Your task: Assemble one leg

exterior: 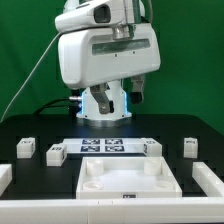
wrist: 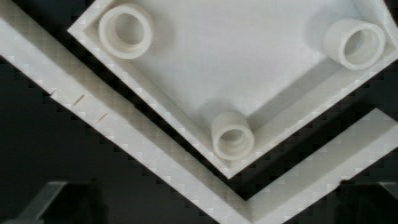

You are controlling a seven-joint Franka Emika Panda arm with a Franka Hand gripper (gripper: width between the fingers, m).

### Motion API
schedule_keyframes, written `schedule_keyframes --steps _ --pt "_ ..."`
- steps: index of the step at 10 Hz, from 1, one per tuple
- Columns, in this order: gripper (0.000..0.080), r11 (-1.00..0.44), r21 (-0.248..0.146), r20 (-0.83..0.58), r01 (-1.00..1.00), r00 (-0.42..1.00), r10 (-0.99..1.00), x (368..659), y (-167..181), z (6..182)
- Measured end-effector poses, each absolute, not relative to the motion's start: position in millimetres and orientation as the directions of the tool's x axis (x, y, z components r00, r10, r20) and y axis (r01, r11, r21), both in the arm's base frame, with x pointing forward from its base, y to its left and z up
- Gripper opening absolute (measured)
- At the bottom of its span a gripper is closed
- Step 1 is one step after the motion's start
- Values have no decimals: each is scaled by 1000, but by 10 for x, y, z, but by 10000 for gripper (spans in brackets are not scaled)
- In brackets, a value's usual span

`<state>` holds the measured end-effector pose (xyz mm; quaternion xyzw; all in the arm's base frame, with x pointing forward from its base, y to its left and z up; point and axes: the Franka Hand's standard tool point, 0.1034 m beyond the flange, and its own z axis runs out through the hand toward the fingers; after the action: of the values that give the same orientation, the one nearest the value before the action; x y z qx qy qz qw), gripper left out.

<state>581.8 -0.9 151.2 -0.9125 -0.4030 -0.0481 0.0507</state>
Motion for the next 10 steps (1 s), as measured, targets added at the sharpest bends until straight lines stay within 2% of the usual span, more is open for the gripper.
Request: schedule_keyframes --steps 7,8,10 --pt "650 -670 -55 127 740 671 730 5814 -9 1498" --pt "650 -653 -42 133 756 652 746 5817 -17 1482" --pt "650 -537 28 149 843 528 836 5742 -61 1356"
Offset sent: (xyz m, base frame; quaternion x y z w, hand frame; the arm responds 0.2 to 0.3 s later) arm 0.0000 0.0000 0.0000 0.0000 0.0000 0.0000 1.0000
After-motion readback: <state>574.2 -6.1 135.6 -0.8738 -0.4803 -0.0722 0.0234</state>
